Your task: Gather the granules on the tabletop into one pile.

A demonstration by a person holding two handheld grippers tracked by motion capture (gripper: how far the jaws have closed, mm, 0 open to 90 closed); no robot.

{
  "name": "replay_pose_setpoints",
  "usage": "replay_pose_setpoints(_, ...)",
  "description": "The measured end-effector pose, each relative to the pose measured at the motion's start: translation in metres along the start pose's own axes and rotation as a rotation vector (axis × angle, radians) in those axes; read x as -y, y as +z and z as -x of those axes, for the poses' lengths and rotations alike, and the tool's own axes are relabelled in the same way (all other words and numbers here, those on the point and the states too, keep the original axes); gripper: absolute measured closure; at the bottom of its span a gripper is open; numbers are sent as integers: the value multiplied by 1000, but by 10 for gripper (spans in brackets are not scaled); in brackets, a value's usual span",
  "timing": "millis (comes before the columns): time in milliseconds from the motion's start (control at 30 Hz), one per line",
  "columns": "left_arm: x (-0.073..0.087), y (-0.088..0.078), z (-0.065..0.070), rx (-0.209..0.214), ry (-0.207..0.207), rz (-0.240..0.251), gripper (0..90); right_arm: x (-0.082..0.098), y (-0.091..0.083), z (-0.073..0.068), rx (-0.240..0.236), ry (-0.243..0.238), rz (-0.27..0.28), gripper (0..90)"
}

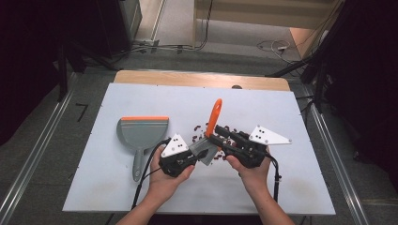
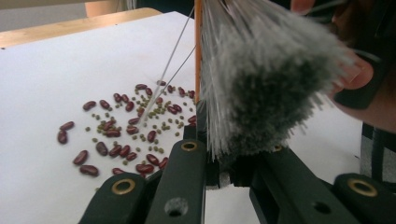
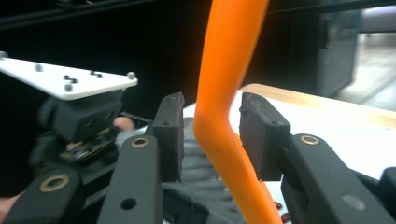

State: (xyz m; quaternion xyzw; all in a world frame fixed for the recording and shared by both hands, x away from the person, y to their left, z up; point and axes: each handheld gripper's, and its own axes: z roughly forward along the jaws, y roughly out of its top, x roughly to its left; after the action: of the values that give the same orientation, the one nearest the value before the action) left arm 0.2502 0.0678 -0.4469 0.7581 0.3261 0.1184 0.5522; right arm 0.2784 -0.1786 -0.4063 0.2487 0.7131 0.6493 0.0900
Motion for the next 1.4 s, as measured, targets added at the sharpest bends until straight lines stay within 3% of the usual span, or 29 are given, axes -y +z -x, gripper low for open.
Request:
replay_pose_setpoints(167, -1, -8, -8, 45, 18, -2, 860, 1, -4, 16, -85, 8, -41, 585)
replay_pose_setpoints(267, -3, -16, -16, 122, 32, 9, 859, 3, -4, 23, -137, 27, -64, 576)
replay_pose_setpoints(300, -3, -16, -16, 122, 32, 9, 859, 3, -4, 24, -148, 30, -82, 565)
replay_pose_setpoints(333, -4, -20, -19, 163, 41, 15, 859, 4, -4, 25, -157, 22, -96, 558)
replay_pose_setpoints(433, -5, -23, -21, 186, 54, 14, 859, 6, -1, 24, -193, 16, -118, 535)
replay_pose_setpoints(533, -5, -25, -23, 258, 63, 19, 859, 7, 1, 23, -226, 20, -123, 510)
replay_pose_setpoints(700, -5, -23, -20, 316, 90, 3, 859, 11, 6, 21, -310, 28, -157, 520)
replay_pose_setpoints(833, -5, -21, -18, 332, 99, -8, 859, 14, 10, 18, -338, 26, -186, 529)
replay_pose_setpoints(967, -4, -21, -19, 354, 89, -12, 859, 16, 12, 21, -360, 67, -184, 575)
replay_pose_setpoints(1100, -4, -21, -20, 367, 95, -20, 859, 18, 13, 23, -387, 77, -198, 610)
replay_pose_setpoints(1167, -3, -21, -20, 375, 91, -21, 858, 18, 11, 23, -400, 69, -214, 673)
replay_pose_setpoints(1300, -3, -21, -21, 373, 90, -24, 857, 17, 10, 20, -391, 45, -219, 679)
replay_pose_setpoints(1400, -2, -21, -23, 364, 82, -21, 834, 15, 9, 16, -354, 24, -227, 682)
